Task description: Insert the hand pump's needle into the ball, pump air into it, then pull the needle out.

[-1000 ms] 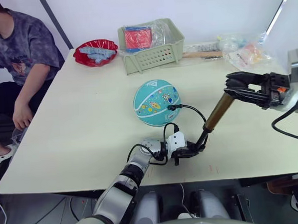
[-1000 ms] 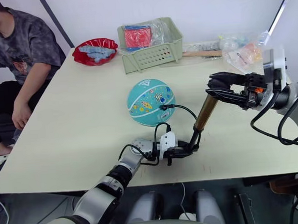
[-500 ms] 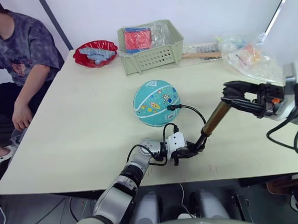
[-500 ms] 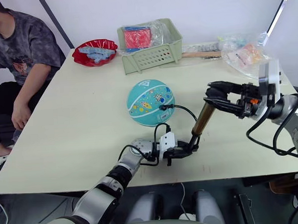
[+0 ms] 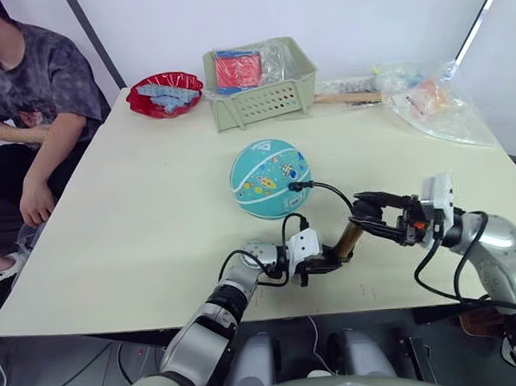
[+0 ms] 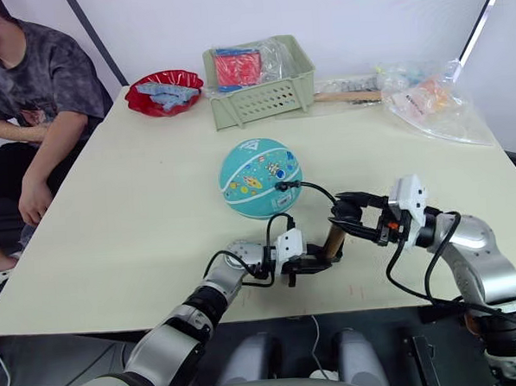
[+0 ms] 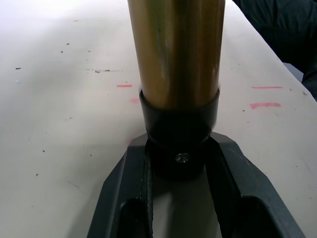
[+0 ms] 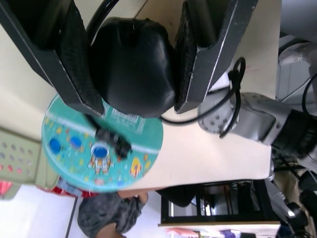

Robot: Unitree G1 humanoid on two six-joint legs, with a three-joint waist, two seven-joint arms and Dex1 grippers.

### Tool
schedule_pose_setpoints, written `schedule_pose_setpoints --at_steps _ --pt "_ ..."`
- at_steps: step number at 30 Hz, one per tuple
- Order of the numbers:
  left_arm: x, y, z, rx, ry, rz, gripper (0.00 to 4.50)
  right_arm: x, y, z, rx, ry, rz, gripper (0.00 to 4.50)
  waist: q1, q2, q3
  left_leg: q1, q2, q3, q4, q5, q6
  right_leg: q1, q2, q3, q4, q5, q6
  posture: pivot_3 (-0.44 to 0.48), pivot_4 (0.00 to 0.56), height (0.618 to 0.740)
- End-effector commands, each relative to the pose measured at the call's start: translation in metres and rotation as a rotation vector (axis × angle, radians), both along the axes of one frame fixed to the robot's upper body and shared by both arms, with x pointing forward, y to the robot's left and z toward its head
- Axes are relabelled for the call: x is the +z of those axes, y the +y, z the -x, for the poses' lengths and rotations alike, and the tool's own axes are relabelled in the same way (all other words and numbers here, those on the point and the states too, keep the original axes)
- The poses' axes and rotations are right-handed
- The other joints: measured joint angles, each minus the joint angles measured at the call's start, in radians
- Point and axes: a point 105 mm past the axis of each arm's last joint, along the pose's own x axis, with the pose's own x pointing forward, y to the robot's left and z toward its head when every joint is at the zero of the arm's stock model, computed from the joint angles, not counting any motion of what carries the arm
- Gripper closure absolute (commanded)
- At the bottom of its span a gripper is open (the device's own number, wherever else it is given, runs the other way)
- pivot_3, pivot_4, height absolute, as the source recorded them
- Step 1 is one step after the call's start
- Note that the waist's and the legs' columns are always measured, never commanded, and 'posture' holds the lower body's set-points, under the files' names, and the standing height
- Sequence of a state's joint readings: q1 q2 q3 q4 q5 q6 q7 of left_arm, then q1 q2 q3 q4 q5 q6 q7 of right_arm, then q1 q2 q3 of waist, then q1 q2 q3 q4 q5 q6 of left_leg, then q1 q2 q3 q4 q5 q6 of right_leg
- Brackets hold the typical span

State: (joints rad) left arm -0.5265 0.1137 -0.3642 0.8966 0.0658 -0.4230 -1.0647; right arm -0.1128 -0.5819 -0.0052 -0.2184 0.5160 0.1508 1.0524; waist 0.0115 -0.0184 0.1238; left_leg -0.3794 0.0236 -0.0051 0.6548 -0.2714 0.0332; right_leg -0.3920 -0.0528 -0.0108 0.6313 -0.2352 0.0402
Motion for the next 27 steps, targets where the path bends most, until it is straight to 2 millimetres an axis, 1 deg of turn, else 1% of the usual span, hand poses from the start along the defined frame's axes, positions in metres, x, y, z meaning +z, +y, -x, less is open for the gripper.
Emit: schedule_pose_setpoints --at_steps 1,2,4,14,20,23,27 --pt "-0.032 0.016 0.014 0.017 0.109 -0.104 3.43 -0.029 0.003 0.009 0.016 0.108 0.058 2.76 0.0 -0.001 0.0 0.0 0.0 0.0 0.0 0.0 0.0 0.0 0.0 0.0 0.0 0.0 0.0 0.0 0.15 0.738" --pt "-0.032 0.016 0.014 0.018 0.109 -0.104 3.43 -0.028 0.002 0.008 0.014 0.106 0.054 2.76 0.0 -0.001 -0.001 0.0 0.0 -0.001 0.0 0.0 0.0 0.0 0.0 0.0 0.0 0.0 0.0 0.0 0.15 0.738" --pt "-0.031 0.015 0.014 0.018 0.109 -0.103 3.43 -0.018 -0.001 0.005 0.002 0.081 0.039 2.76 0.0 -0.001 -0.001 0.0 0.0 -0.001 0.0 0.0 0.0 0.0 0.0 0.0 0.0 0.0 0.0 0.0 0.15 0.738" --pt "-0.032 0.014 0.015 0.015 0.11 -0.102 3.43 0.05 -0.023 -0.013 -0.051 -0.048 -0.05 2.76 0.003 0.001 0.003 -0.002 -0.001 0.0 0.0 0.0 0.0 -0.001 -0.001 0.0 0.0 -0.001 -0.003 0.0 0.15 0.738" --pt "-0.032 0.014 0.015 0.017 0.112 -0.102 3.43 0.083 -0.038 -0.022 -0.082 -0.107 -0.063 2.76 0.003 0.002 0.006 -0.003 -0.001 0.0 0.0 0.0 0.0 -0.002 -0.002 0.0 0.0 0.0 0.0 0.0 0.15 0.738" --pt "-0.033 0.014 0.014 0.017 0.112 -0.104 3.43 0.099 -0.044 -0.024 -0.088 -0.136 -0.073 2.76 0.003 0.003 0.008 -0.003 -0.001 0.0 0.001 0.0 0.0 -0.002 -0.002 0.0 0.0 0.0 0.0 0.0 0.15 0.738" --pt "-0.033 0.015 0.014 0.018 0.113 -0.106 3.43 0.118 -0.046 -0.022 -0.082 -0.167 -0.092 2.76 0.003 0.003 0.009 -0.003 -0.001 0.0 0.001 0.0 0.0 -0.002 -0.002 0.0 0.0 0.0 0.0 0.0 0.15 0.738"
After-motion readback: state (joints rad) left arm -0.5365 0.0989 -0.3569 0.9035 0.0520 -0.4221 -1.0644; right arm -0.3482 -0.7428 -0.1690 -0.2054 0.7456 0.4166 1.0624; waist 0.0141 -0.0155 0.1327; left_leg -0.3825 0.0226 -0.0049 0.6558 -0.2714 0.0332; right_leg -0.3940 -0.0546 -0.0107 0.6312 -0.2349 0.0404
